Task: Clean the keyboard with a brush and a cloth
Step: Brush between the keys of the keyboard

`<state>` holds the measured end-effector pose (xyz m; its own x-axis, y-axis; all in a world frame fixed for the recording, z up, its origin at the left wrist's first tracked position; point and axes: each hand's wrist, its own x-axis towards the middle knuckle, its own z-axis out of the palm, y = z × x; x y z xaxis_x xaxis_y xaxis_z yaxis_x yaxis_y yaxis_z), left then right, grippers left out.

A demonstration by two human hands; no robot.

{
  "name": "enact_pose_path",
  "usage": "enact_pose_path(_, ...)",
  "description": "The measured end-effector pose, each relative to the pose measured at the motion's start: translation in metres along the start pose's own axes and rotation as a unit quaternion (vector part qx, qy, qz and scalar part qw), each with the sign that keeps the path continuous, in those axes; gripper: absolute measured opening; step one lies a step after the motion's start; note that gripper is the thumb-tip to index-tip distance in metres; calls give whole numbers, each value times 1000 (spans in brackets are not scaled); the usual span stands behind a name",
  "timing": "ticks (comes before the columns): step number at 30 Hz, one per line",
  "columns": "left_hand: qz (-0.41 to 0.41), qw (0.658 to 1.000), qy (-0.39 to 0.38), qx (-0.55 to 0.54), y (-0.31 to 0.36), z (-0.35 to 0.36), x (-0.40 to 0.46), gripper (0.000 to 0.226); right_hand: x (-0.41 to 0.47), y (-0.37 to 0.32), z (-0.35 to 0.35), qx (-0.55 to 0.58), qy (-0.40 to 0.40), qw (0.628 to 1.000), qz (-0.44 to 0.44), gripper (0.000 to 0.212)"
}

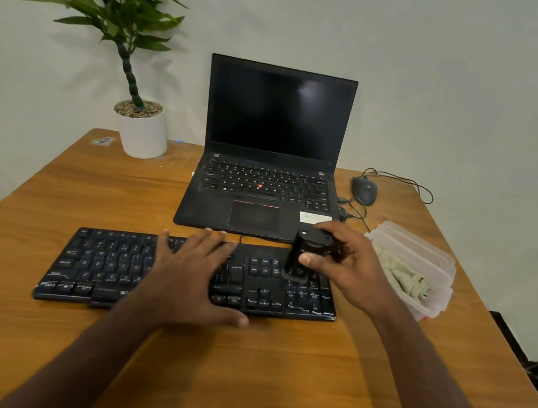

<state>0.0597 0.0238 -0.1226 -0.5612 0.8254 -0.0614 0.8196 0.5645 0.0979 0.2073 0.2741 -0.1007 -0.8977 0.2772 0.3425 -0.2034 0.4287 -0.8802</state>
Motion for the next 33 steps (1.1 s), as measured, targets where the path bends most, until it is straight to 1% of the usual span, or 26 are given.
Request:
enact_pose_path(3, -3, 1000, -5, -2, 26, 9, 9, 134, 3, 0, 6, -30, -30, 999, 16, 38)
enact_pose_path(8, -20, 1000, -13, -11, 21, 7, 14, 140, -4, 4, -18, -78, -65, 995, 23, 35)
enact_pose_path(12, -11, 999, -31, -16, 16, 2, 17, 143, -8, 3, -43, -111, -74, 991, 31, 45)
enact_pose_path(15, -4, 999, -35, -18, 15, 2, 17, 144, -7, 0, -53, -95, -82, 992, 33, 40)
enact_pose_path(18, 5, 999, -38, -21, 13, 2, 17, 144, -5, -3, -52, -83, -56, 995, 25, 36)
enact_pose_path(21, 7, 999, -39, -25, 8, -1, 19, 142, -2, -7, -35, -44, -26, 999, 13, 33)
enact_pose_path(24, 2, 999, -47, -20, 5, -2, 20, 143, 4, -9, -8, -16, -36, 999, 14, 34)
enact_pose_path(28, -4, 998, -49, -32, 2, -4, 20, 144, 3, 0, 4, -41, -74, 996, 18, 33)
enact_pose_path(30, -3, 998, -48, -37, 0, -5, 21, 143, -2, 4, -9, -53, -78, 995, 31, 32)
enact_pose_path(33, 0, 998, -46, -43, -2, -4, 22, 144, -9, 4, -33, -84, -75, 993, 40, 40)
